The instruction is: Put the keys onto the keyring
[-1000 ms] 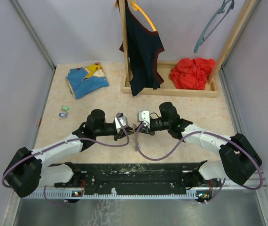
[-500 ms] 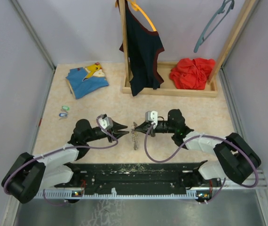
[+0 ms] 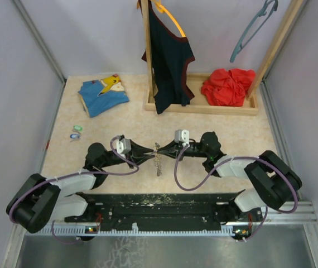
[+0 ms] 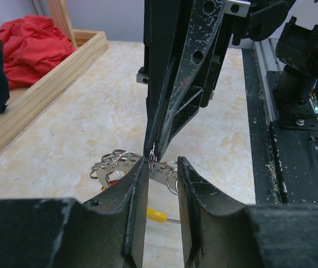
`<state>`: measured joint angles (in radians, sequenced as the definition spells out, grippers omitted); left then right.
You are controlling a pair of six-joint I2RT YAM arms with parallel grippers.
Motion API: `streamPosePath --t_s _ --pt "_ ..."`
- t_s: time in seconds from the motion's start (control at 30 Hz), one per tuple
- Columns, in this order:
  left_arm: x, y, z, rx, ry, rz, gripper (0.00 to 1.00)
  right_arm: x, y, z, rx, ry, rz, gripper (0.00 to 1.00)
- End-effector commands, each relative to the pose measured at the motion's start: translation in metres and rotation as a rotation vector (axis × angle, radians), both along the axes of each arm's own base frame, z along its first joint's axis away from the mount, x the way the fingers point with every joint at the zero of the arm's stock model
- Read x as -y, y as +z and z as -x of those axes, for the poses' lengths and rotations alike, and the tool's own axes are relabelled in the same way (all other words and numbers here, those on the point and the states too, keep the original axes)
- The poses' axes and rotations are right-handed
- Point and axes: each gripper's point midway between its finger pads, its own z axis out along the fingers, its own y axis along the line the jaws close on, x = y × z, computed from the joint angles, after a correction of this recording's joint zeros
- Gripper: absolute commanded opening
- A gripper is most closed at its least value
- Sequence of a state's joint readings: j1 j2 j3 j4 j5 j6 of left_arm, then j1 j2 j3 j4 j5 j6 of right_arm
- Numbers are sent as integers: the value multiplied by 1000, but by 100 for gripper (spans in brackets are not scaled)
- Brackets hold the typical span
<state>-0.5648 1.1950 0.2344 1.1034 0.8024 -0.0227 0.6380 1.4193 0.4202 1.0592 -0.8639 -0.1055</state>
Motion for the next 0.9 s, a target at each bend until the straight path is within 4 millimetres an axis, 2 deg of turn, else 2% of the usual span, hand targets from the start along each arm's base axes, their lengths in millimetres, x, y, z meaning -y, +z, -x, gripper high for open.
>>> streamPosePath --t_s 0.0,0.6,0.87 --pt "0 6 9 32 -46 22 32 -1 25 0 70 24 -76 0" --pt "5 -1 3 9 -57 -4 23 -4 25 7 62 76 -80 0" --pt "4 -5 -10 -10 5 -5 27 -5 26 8 61 92 -82 0"
